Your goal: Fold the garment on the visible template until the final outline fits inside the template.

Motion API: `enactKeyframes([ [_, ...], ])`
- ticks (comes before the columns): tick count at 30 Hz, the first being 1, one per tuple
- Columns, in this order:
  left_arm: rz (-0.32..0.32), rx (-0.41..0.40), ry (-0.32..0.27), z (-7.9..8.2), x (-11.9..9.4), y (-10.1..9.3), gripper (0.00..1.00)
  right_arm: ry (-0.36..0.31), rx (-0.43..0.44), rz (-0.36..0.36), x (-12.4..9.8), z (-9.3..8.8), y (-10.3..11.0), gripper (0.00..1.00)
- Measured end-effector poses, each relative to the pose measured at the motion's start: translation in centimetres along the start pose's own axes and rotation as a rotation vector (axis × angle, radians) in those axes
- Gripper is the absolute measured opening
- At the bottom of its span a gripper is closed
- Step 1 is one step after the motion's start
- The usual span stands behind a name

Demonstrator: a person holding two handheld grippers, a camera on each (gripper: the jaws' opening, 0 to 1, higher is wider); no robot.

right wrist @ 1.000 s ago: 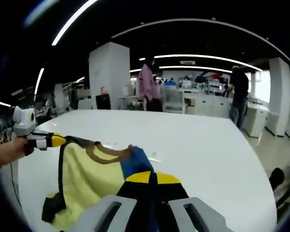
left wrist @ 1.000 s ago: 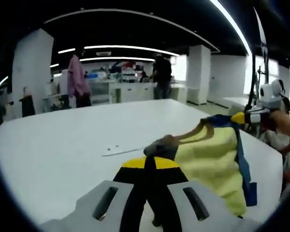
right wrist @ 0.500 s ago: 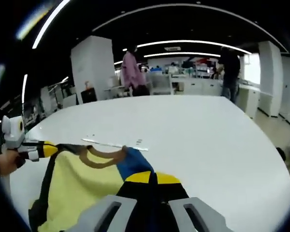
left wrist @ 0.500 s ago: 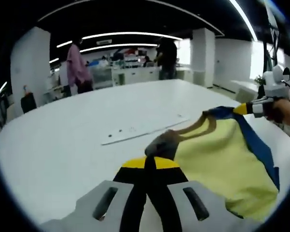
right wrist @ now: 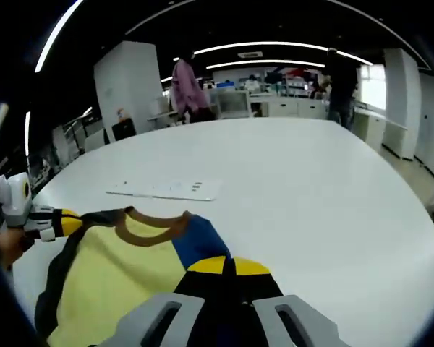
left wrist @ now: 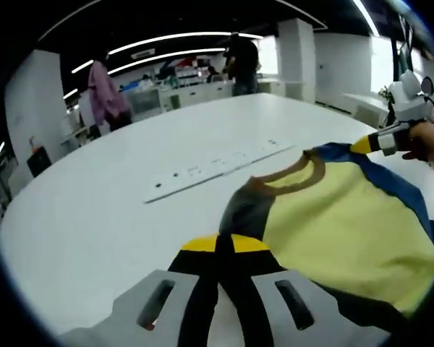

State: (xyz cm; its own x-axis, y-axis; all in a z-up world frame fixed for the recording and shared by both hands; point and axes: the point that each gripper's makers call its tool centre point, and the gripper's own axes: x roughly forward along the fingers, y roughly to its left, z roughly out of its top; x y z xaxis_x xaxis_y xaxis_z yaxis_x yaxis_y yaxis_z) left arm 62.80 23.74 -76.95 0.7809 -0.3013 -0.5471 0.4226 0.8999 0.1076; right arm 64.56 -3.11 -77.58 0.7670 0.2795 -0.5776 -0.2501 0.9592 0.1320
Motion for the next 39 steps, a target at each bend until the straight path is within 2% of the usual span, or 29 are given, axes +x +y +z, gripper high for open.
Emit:
enactKeyframes([
  [4,0.006,0.003,0.002,0.1,-0.6,0.5,0.04,-0.001,-0.013,0.027,-0.1,0.2,0.4,0.0],
  [5,0.007,0.004,0.001,0.1,-0.8,0.6,0.05,-0.002,-0.009,0.034,-0.2,0.3,0.5,0.03],
  [10,0.003,-0.03,-0.019,0.4,-1.7,1.1,0.2,0.001,-0.014,0.076,-0.8,0.6,1.2,0.3],
  [12,-0.001,-0.058,-0.033,0.7,-2.4,1.1,0.25,0.0,-0.022,0.114,-1.4,0.8,2.0,0.41],
  [17,-0.024,-0.092,-0.064,0.9,-4.0,0.9,0.41,0.017,-0.064,0.197,-3.1,0.7,4.0,0.57],
  [21,-0.048,-0.077,-0.076,0.7,-5.7,0.1,0.51,0.023,-0.116,0.253,-4.8,0.7,5.5,0.67],
  [26,-0.077,-0.059,-0.077,0.0,-7.6,-0.7,0.6,0.034,-0.137,0.291,-6.7,0.3,6.2,0.76],
  [29,-0.096,-0.04,-0.073,-0.4,-8.9,-1.2,0.63,0.04,-0.161,0.318,-8.1,-0.2,6.7,0.79],
  [33,-0.124,-0.04,-0.084,-0.8,-10.8,-1.9,0.66,0.052,-0.174,0.353,-10.0,-0.9,7.3,0.82],
  [39,-0.156,-0.036,-0.1,-1.3,-13.5,-3.4,0.66,0.07,-0.19,0.404,-12.5,-2.5,8.4,0.82],
])
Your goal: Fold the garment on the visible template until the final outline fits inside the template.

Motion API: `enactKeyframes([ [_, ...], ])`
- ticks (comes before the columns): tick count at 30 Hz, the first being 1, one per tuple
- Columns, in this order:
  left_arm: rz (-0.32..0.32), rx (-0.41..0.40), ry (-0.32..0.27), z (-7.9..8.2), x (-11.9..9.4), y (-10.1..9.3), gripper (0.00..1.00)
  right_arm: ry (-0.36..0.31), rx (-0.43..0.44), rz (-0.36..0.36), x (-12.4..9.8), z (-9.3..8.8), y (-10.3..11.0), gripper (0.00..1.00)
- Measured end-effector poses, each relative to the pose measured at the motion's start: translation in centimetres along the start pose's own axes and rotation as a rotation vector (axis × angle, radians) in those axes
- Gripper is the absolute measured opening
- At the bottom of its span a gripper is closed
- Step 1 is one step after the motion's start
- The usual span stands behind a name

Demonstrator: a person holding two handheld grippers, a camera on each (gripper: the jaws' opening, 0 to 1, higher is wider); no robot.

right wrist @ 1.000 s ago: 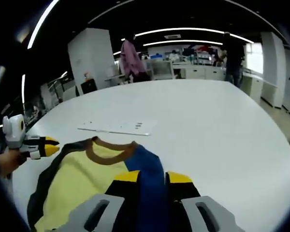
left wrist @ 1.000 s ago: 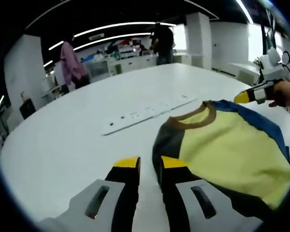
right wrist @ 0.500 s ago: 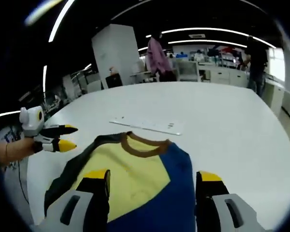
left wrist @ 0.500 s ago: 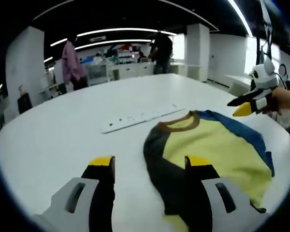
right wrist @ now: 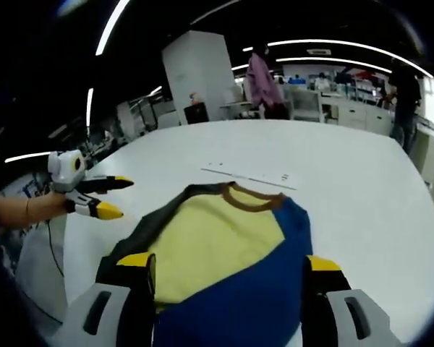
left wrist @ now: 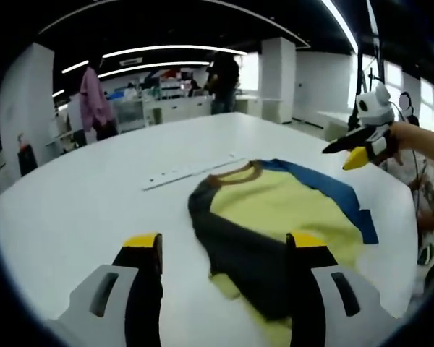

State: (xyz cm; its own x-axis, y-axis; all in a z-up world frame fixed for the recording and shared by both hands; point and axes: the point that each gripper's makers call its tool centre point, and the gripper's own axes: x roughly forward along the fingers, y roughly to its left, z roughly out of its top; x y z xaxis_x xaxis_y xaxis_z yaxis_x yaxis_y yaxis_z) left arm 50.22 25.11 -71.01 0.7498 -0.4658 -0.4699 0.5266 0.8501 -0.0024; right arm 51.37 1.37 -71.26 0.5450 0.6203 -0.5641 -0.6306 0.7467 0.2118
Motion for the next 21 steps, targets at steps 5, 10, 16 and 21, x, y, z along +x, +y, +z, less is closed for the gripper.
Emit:
enactKeyframes([
  [5,-0.018,-0.009,-0.019,-0.4,-1.5,-1.3,0.65,0.019,-0.022,0.03,-1.0,-1.4,1.7,0.81],
  [10,-0.033,-0.005,-0.01,-1.5,-2.7,-2.8,0.63,0.035,-0.031,0.074,-2.0,-3.1,3.7,0.8],
  [16,-0.036,0.032,0.019,-3.4,-4.1,-4.3,0.58,0.038,-0.038,0.115,-2.9,-4.7,5.5,0.74],
  [21,-0.055,0.008,0.037,-5.2,-4.9,-5.6,0.53,0.033,-0.042,0.141,-3.5,-5.9,6.9,0.71],
])
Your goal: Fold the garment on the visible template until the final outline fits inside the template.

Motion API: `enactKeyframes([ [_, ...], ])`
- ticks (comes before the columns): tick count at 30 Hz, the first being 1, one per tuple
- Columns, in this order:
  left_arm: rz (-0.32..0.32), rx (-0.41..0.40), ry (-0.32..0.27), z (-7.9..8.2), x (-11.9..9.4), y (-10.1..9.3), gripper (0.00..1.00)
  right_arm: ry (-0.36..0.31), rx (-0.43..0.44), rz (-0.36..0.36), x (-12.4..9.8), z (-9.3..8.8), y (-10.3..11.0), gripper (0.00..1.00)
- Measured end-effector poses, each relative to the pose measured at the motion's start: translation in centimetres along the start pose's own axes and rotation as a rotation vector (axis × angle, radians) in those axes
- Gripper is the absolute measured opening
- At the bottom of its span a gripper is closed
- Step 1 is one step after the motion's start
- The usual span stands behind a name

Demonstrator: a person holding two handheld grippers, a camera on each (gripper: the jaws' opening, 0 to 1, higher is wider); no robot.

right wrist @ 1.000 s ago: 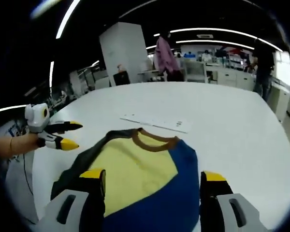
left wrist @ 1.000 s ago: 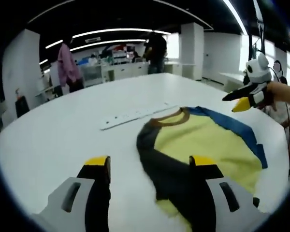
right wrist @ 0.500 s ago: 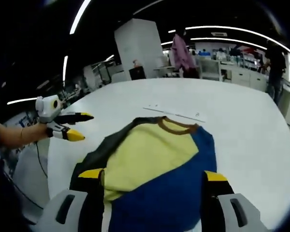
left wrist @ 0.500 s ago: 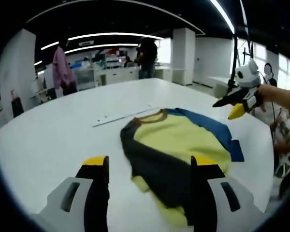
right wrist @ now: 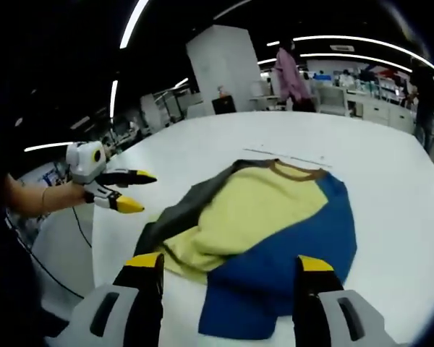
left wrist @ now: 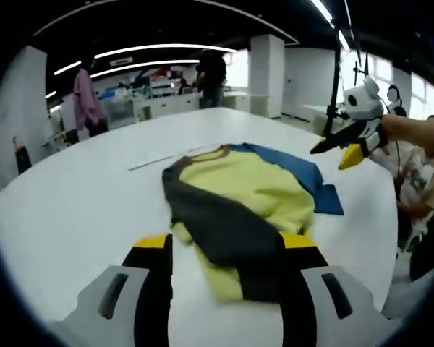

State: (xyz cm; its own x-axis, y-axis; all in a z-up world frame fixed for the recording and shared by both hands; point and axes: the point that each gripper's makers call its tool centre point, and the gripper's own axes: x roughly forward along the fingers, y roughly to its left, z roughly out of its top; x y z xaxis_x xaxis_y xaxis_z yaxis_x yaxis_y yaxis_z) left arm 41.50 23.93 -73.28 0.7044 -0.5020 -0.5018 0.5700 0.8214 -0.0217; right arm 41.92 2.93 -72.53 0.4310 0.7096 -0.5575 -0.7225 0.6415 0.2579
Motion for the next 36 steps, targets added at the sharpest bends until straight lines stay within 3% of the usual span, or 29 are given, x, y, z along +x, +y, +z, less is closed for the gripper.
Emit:
enactKeyframes([
  [8,-0.024,-0.002,0.047,-2.3,-0.3,-1.1,0.42,0.034,-0.032,0.014,-0.1,-2.7,1.7,0.6],
  [13,-0.038,-0.017,0.063,-3.2,0.0,-1.7,0.28,0.068,-0.034,-0.001,0.2,-4.5,2.0,0.53],
  [16,-0.034,-0.013,0.089,-4.1,0.1,-2.0,0.26,0.086,-0.039,-0.012,0.3,-5.5,2.1,0.49],
  [20,-0.035,-0.029,0.117,-5.2,0.2,-2.2,0.23,0.107,-0.073,-0.059,0.4,-6.7,1.7,0.43],
  [23,-0.035,-0.024,0.129,-6.0,0.2,-2.5,0.21,0.138,-0.16,-0.109,0.4,-7.6,1.1,0.37],
  [31,-0.035,-0.008,0.128,-6.1,0.1,-2.8,0.16,0.184,-0.219,-0.134,0.9,-9.1,0.8,0.27],
  [36,-0.029,-0.004,0.138,-6.3,0.1,-2.8,0.12,0.174,-0.214,-0.15,0.8,-9.0,0.6,0.24],
])
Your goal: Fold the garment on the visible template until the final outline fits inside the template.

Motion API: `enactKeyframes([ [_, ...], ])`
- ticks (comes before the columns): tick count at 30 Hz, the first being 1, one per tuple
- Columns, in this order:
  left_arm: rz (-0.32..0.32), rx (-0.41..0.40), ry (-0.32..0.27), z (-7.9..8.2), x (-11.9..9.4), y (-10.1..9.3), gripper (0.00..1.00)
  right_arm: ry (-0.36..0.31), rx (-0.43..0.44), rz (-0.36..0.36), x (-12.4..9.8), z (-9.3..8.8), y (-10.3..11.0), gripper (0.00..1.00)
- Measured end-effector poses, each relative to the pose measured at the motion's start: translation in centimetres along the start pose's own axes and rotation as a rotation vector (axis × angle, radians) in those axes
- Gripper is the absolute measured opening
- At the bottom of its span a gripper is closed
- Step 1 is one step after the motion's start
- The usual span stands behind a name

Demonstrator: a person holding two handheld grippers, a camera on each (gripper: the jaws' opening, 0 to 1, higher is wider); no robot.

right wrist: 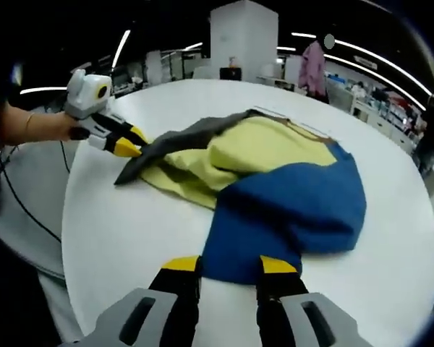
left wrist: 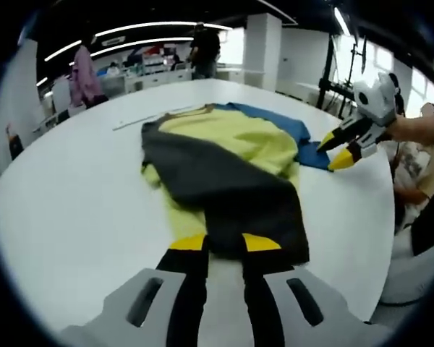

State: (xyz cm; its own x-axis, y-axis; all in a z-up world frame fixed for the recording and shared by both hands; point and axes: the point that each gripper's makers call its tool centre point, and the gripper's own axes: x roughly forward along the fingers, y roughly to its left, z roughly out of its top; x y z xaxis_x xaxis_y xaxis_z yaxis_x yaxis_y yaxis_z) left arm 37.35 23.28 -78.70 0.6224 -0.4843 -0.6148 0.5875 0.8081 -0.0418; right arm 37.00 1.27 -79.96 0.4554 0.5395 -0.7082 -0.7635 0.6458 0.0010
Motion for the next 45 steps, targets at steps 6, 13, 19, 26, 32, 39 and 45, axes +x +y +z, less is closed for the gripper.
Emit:
enactKeyframes([
  [6,0.014,-0.019,0.015,-0.4,-0.1,0.3,0.02,0.0,-0.005,-0.024,0.0,0.0,-0.3,0.11],
  [13,0.022,-0.032,0.018,-0.5,0.0,0.3,0.0,0.005,0.011,-0.016,0.3,0.2,0.5,0.05],
  [19,0.022,-0.043,0.021,-0.6,0.0,0.3,0.0,0.01,0.022,0.02,0.2,0.3,1.4,0.17],
  [26,0.021,-0.066,0.022,-0.6,0.0,0.3,0.0,0.045,-0.07,0.001,0.4,0.1,1.6,0.17],
  [32,0.028,-0.059,0.02,-0.5,-0.1,0.3,0.0,0.064,-0.138,-0.049,0.3,0.0,1.0,0.0],
  [39,0.034,-0.075,-0.001,0.1,-0.8,0.3,0.0,0.036,-0.061,-0.037,-0.3,0.3,0.5,0.0],
  [45,0.067,-0.065,-0.021,1.1,-2.0,0.8,0.0,-0.06,0.069,-0.027,-2.1,2.7,0.3,0.0],
])
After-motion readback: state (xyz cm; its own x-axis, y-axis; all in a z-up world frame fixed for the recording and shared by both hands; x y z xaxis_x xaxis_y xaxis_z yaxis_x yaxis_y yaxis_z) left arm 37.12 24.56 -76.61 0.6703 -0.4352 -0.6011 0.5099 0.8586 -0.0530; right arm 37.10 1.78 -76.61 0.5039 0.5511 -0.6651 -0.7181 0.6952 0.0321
